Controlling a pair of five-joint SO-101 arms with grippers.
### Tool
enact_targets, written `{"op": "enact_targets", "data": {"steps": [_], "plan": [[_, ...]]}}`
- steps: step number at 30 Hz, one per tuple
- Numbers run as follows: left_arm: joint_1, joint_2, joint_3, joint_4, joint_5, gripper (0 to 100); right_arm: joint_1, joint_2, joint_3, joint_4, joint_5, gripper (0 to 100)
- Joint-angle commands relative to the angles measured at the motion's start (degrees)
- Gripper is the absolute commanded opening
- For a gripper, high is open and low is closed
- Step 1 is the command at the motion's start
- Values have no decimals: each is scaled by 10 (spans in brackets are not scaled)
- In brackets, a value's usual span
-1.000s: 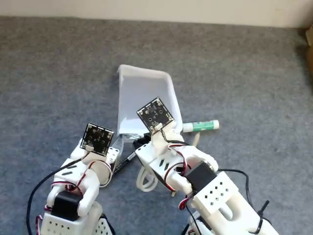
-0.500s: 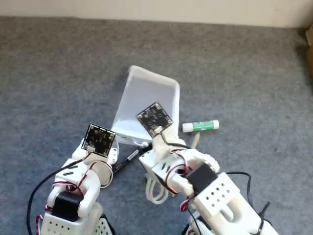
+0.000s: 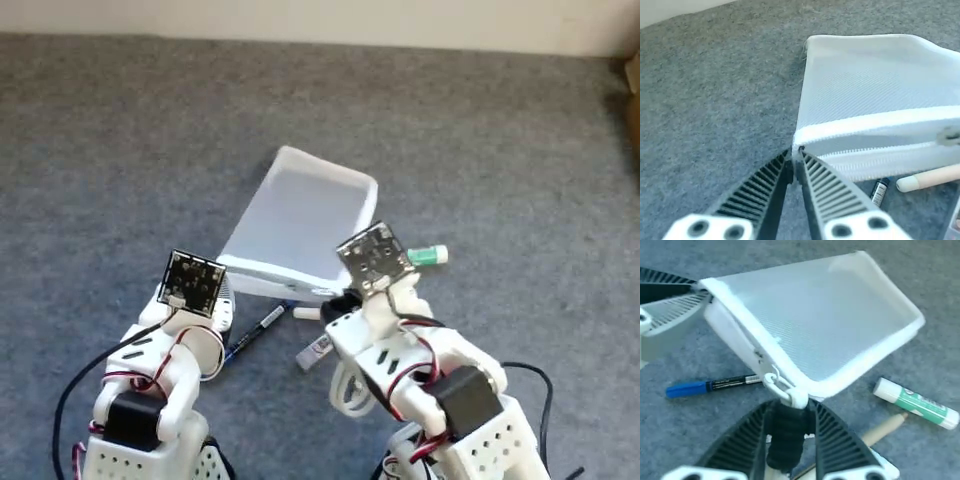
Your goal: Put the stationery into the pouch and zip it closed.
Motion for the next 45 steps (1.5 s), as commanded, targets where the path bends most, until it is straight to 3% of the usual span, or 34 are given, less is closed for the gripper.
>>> {"op": "enact_targets", "data": {"steps": [1, 8, 12, 17, 19, 34, 40, 45], "plan": [[-32, -5, -38, -9, 4, 7, 57, -16, -34, 4, 40, 3], [-19, -5, -52, 17, 4, 7, 82, -20, -22, 10, 76, 3], [-1, -4, -52, 16, 3, 15, 55, -20, -29, 11, 76, 3], [-3, -4, -52, 19, 4, 183, -10, -20, -40, 16, 76, 3], [-3, -3, -50, 18, 4, 207, -25, -20, -42, 34, 76, 3], [0, -2, 22, -51, -27, 201, -32, -20, -136, 116, 74, 3], [49, -2, 16, -50, -31, 7, -32, -20, -138, 116, 75, 7], [51, -2, -32, -16, -29, 6, -23, -20, -136, 124, 71, 115]]}}
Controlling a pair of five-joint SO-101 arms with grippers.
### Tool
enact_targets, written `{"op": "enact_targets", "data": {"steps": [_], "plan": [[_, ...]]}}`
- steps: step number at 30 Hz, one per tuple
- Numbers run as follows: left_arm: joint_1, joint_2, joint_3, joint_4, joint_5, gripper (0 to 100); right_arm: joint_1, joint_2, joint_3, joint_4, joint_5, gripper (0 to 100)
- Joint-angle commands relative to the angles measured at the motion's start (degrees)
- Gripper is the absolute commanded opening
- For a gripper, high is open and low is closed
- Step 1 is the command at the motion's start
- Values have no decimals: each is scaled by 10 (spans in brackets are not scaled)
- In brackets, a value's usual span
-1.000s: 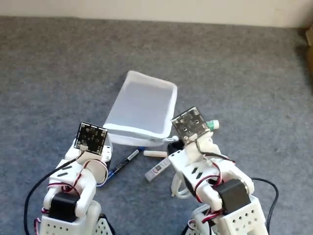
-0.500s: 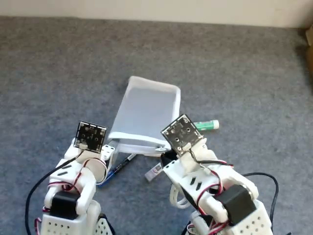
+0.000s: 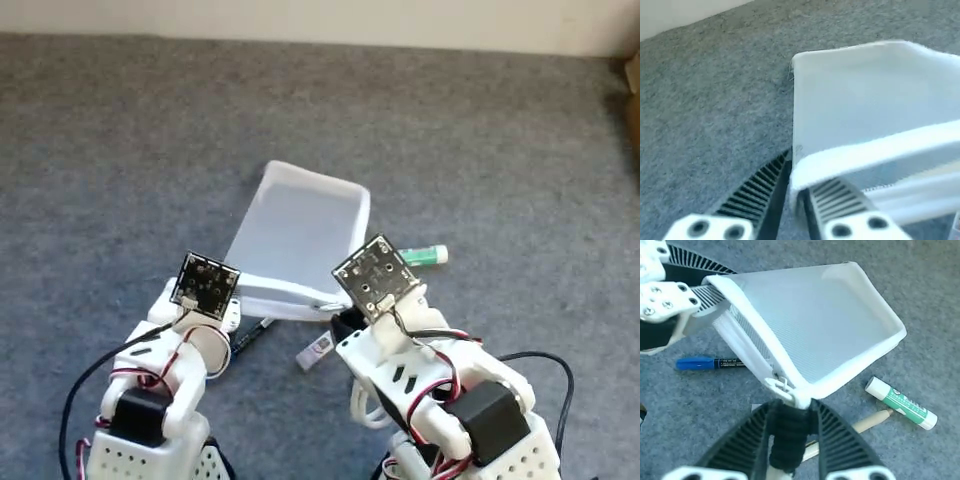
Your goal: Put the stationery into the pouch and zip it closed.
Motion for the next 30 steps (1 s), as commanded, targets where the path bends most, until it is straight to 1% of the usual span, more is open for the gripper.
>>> {"op": "enact_targets", "data": {"steps": [1, 3, 6, 13, 17, 20, 24, 27, 30], "plan": [[10, -4, -64, 37, -4, 6, 10, -10, -40, 12, 2, 144], [10, -4, -86, 66, -4, 6, 32, -10, -44, 16, -20, 178], [10, -4, -106, 94, -4, 6, 65, -10, -44, 16, -43, 184], [7, -4, -116, 99, -4, 6, 110, -6, -40, 14, -45, 188], [-39, -3, -140, 100, -3, 6, 139, -5, -40, 13, -46, 188], [-50, -3, -158, 114, -4, 6, 152, -3, -41, 13, -46, 188], [-51, -3, -198, 145, -5, 6, 153, 52, -42, 13, -47, 188], [-55, 10, -244, 175, -6, 6, 153, 128, -44, 13, -85, 188], [-61, 64, -291, 193, -6, 6, 154, 193, -45, -3, -112, 188]]}}
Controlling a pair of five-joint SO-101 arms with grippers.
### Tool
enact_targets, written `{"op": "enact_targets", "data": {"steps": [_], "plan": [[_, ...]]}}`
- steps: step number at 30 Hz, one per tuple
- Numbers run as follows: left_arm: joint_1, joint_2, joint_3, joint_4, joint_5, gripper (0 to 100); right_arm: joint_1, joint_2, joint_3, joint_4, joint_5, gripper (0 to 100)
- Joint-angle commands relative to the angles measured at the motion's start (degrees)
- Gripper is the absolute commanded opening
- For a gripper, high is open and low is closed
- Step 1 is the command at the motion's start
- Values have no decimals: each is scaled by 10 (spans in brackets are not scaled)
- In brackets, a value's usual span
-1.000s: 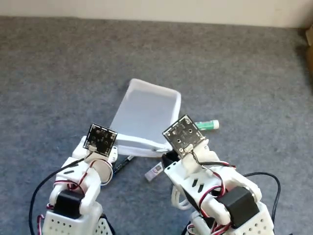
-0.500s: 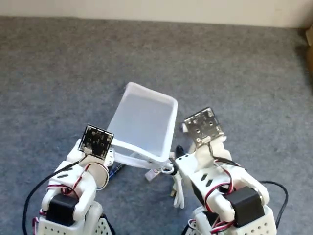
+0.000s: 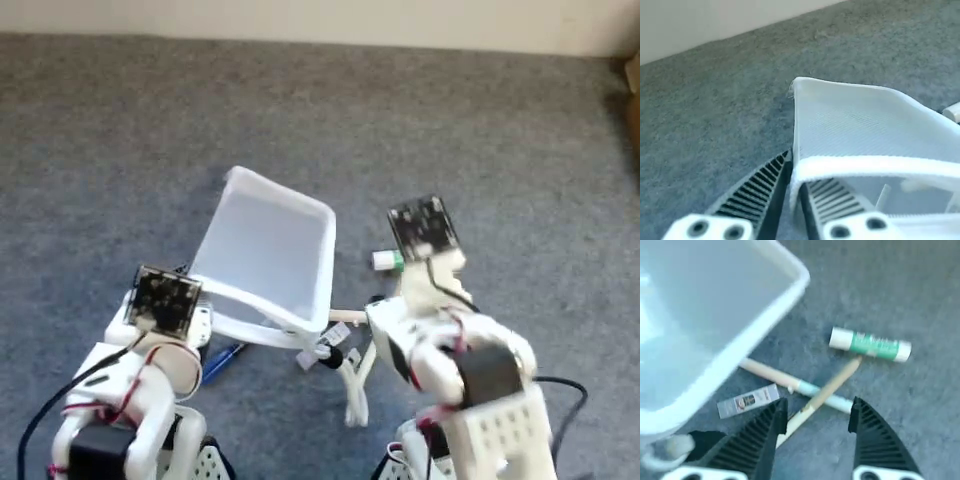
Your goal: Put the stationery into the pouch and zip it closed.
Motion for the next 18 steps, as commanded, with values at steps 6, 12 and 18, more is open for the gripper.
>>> {"op": "enact_targets", "data": {"steps": [6, 12, 18], "plan": [[-47, 203, -148, 13, -4, 6, 62, 142, -36, -83, -116, 188], [-83, 313, -204, 13, 15, 6, 97, 192, -36, -151, -211, 188], [-90, 383, -212, 13, 59, 7, 97, 269, -51, -203, -316, 185]]}}
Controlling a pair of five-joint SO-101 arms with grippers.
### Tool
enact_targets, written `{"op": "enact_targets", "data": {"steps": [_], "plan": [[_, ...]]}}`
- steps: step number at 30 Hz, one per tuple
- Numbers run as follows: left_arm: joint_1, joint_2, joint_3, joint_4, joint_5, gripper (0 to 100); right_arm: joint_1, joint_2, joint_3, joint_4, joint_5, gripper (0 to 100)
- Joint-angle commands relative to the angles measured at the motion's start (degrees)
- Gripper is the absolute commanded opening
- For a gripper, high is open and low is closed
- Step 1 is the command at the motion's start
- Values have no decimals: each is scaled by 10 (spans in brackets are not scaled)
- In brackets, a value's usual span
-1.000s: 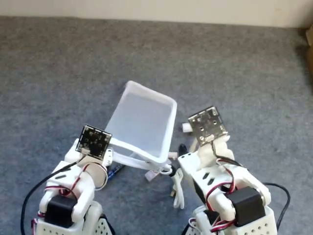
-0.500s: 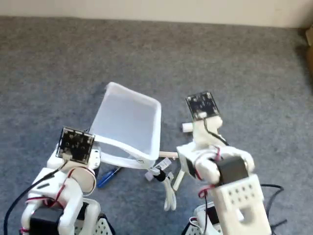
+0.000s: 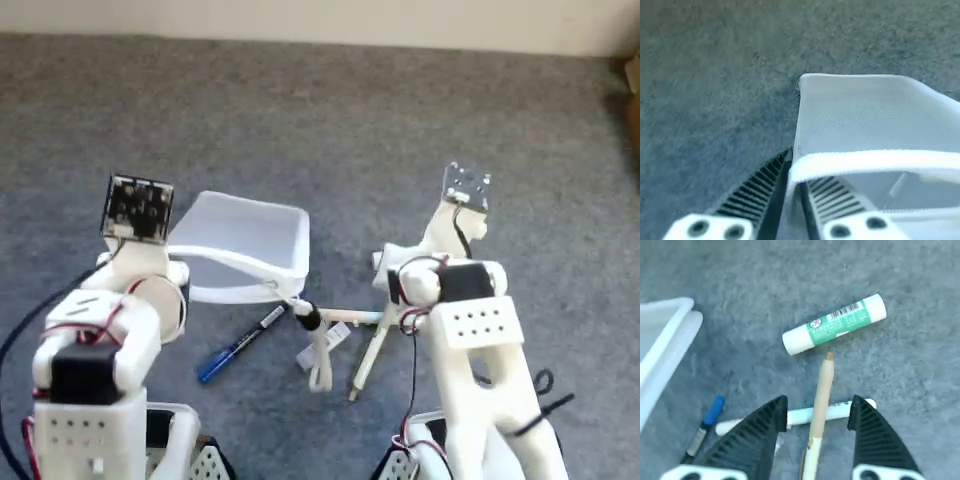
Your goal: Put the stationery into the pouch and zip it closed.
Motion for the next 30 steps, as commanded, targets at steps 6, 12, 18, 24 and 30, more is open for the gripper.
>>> {"op": "enact_targets", "data": {"steps": [6, 12, 18, 24, 30], "plan": [[-7, 40, -27, 1, 30, 7, 22, 133, -89, -56, -109, 185], [-5, 40, -27, 1, 43, 7, 51, 247, -183, -54, -212, 185], [-5, 40, -23, 1, 43, 7, 58, 340, -246, -57, -246, 184], [-7, 40, -23, 1, 43, 7, 89, 422, -297, -57, -248, 184], [-7, 41, -22, 1, 43, 7, 103, 497, -349, -57, -248, 183]]}}
